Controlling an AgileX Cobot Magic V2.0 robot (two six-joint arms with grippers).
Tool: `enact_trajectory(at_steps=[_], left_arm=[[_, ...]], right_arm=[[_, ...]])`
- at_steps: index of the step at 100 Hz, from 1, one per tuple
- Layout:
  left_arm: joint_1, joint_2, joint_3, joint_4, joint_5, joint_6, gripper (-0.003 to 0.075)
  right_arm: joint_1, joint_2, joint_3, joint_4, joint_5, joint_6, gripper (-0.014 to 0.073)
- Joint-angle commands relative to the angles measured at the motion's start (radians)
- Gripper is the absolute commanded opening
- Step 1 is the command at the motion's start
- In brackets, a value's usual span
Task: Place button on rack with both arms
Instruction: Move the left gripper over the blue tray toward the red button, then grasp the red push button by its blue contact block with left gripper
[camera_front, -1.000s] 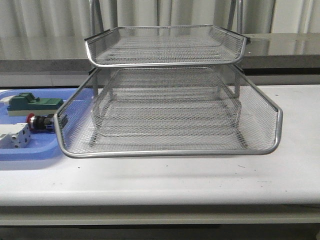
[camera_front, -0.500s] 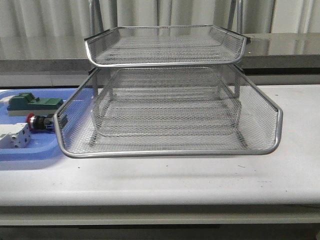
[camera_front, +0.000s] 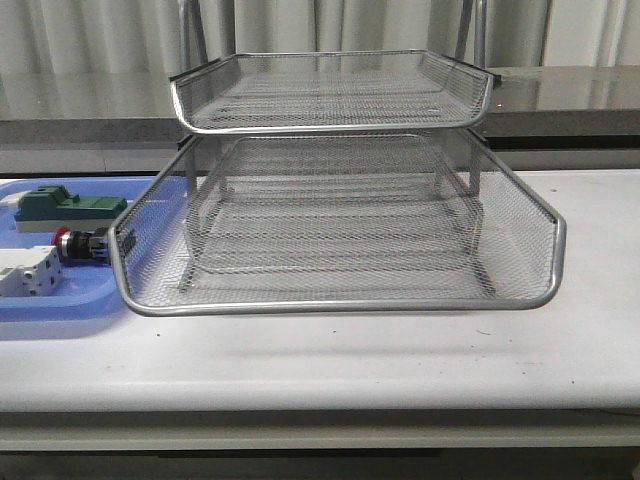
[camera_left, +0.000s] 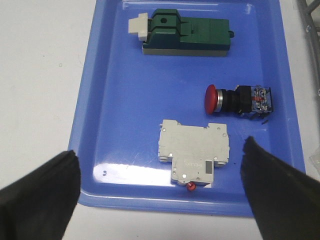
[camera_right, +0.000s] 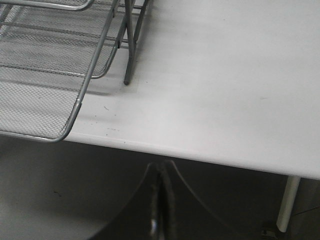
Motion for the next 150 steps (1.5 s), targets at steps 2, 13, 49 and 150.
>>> enact_trajectory(at_steps=[2,13,49,150], left_arm=[[0.0,-0.025,-0.031,0.003,-0.048,-0.003,0.0648],[0.0,-0.025,-0.031,0.003,-0.048,-0.003,0.0637],[0.0,-0.017,-0.079,-0.018,-0.039,0.048,0.0637],[-0.126,0.733,-0.996,-0.196,0.651,0.927,0.0637]], right_arm=[[-0.008,0.005,-0.023,-0.003,-0.064,-0.002,-0.0071],[-0.008,0.005,-0.023,-0.003,-0.064,-0.002,-0.0071],[-0.008,0.005,-0.023,-0.003,-0.064,-0.002,-0.0071],[-0.008,0.005,-0.023,-0.003,-0.063,-0.002,-0.0071]])
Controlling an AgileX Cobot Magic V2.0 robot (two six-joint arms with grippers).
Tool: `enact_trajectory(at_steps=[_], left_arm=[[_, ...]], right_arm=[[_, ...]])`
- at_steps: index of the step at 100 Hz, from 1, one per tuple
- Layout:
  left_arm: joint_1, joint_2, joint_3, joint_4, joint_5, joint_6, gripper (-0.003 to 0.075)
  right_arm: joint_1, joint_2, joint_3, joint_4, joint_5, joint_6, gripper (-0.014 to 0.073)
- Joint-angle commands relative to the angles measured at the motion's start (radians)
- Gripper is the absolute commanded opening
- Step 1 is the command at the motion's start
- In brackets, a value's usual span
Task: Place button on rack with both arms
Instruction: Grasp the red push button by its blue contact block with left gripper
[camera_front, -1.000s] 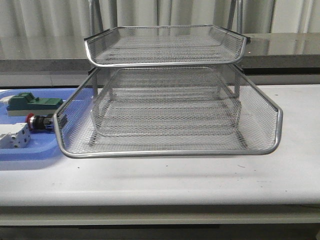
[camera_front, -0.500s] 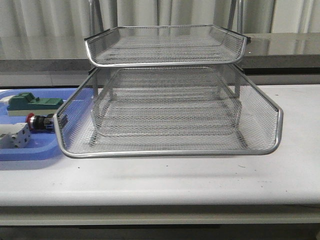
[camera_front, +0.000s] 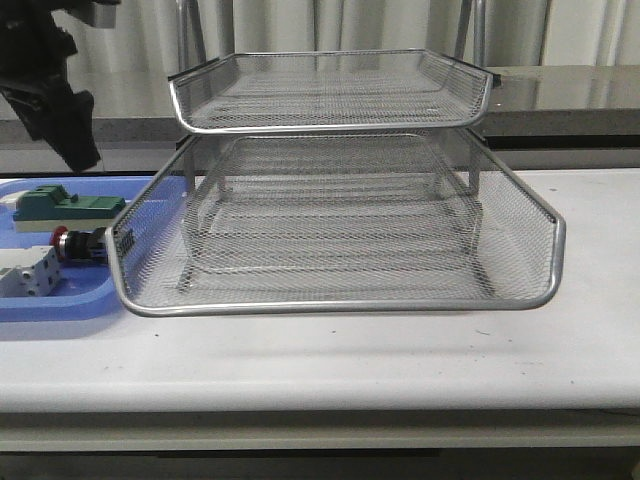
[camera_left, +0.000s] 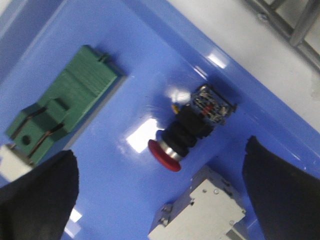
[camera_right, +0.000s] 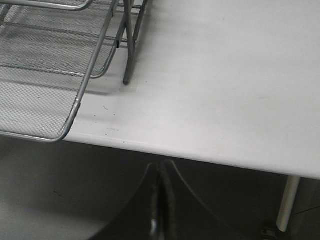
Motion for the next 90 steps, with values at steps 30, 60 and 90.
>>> enact_trajectory(at_steps=[30,60,90], left_arm=[[-0.026,0.057,-0.061,-0.093,0.007,0.195,0.0637],[-0.028,0.081,-0.061,-0.093,0.005,0.322,0.0637],[-0.028,0.119,-0.061,-0.088,-0.011,0.338,0.0637]], right_arm=[[-0.008,0.005,-0.023,-0.003,-0.063,-0.002,-0.0071],[-0.008,0.005,-0.023,-0.003,-0.063,-0.002,-0.0071],[-0.008,0.005,-0.023,-0.003,-0.063,-0.002,-0.0071]])
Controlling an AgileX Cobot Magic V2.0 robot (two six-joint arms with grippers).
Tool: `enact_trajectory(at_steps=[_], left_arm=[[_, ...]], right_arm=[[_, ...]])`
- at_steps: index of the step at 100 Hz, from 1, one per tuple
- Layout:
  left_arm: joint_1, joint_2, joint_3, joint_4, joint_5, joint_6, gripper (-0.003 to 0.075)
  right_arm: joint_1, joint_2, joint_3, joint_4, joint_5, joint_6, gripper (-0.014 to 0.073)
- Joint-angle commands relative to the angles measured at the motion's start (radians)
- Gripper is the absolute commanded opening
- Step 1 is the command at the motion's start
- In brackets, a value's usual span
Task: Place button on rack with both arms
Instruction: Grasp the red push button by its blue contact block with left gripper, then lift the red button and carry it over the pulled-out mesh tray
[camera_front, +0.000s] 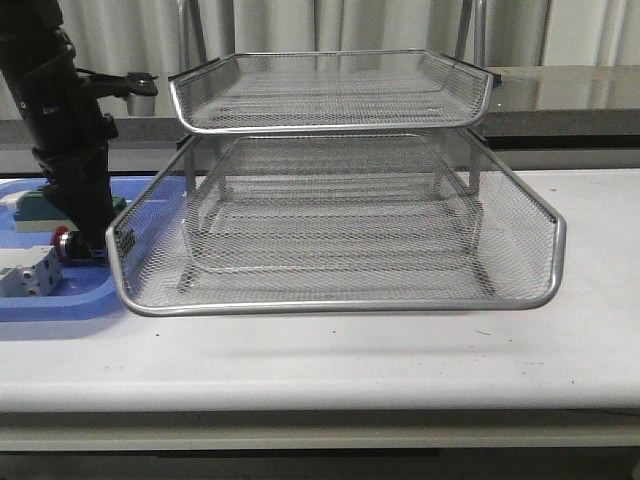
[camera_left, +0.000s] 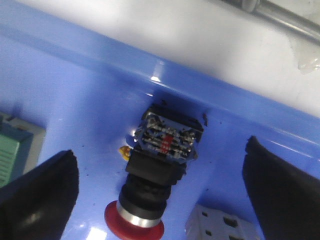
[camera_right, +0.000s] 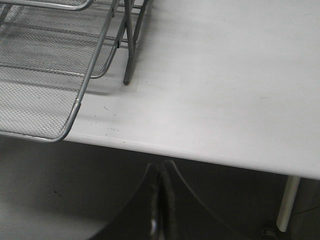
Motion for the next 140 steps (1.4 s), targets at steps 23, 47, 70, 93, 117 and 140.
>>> enact_trajectory(at_steps=[23,47,70,93,117,140], left_arm=[[-0.006,-0.01,-0.029,-0.016,-0.041,0.003,0.0637],[-0.006,0.018,-0.029,-0.014,-0.059,0.003,0.0637],[-0.006,0.024,-0.029,-0.014,-0.059,0.003,0.0626],[-0.006,0.024,-0.031,-0.009,-0.059,0.003,0.0314],[-0.006,0.024,-0.078,-0.009,-0.042,-0.032,0.0051],[0.01,0.024,-0.249,-0.011,0.1,-0.195,-0.002]], right_arm=[[-0.008,0.005,-0.023,-0.003,-0.063,-0.002,-0.0071],[-0.008,0.005,-0.023,-0.003,-0.063,-0.002,-0.0071],[-0.008,0.005,-0.023,-0.003,-0.063,-0.002,-0.0071],[-0.008,0.005,-0.023,-0.003,-0.063,-0.002,-0.0071],[-0.008,0.005,-0.023,-0.003,-0.063,-0.002,-0.0071],[-0.008,0.005,-0.023,-0.003,-0.063,-0.002,-0.0071]])
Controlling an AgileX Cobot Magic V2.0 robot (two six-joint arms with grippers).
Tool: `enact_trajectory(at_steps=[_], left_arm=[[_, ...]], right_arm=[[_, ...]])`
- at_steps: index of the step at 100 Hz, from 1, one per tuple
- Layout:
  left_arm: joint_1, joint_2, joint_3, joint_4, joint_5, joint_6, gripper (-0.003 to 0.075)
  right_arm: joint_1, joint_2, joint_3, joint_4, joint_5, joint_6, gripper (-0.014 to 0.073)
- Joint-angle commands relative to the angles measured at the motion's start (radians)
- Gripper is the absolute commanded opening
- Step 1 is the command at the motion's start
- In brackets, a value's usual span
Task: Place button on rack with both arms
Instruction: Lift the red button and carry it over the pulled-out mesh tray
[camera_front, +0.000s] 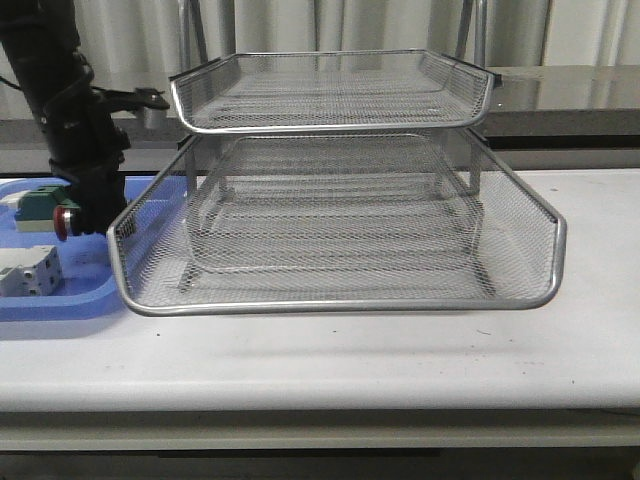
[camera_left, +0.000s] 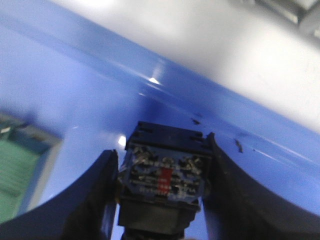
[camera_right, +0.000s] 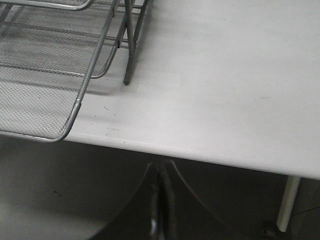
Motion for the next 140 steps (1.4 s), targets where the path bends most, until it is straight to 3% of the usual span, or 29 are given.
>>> enact_trajectory(at_steps=[1,14,32,47,78,107,140], left_arm=[[0.013,-0.072,-0.1,-0.017,0.069,-0.082,-0.002],[0.029,-0.095,-0.193,-0.017,0.09,-0.18,-0.002],[0.042,-0.172,-0.203,-0.018,0.09,-0.181,-0.002],[0.042,-0.242,-0.201,-0.018,0.09,-0.273,-0.002],[0.002,-0.455,0.0,-0.034,0.09,-0.284,-0.002],[-0.119,-0.654,0.268,-0.04,0.09,-0.284,-0.002],[-0.366,-0.665,0.314,-0.094,0.09,-0.284,-0.002]], right_arm=[[-0.008,0.005,-0.023,-0.003,-0.063,-0.002,-0.0071],[-0.008,0.005,-0.023,-0.003,-0.063,-0.002,-0.0071],[-0.008,0.005,-0.023,-0.003,-0.063,-0.002,-0.0071],[-0.008,0.005,-0.023,-0.003,-0.063,-0.002,-0.0071],[-0.008,0.005,-0.023,-0.003,-0.063,-0.002,-0.0071],[-0.008,0.005,-0.023,-0.003,-0.063,-0.002,-0.0071],[-0.008,0.005,-0.023,-0.003,-0.063,-0.002,-0.0071]])
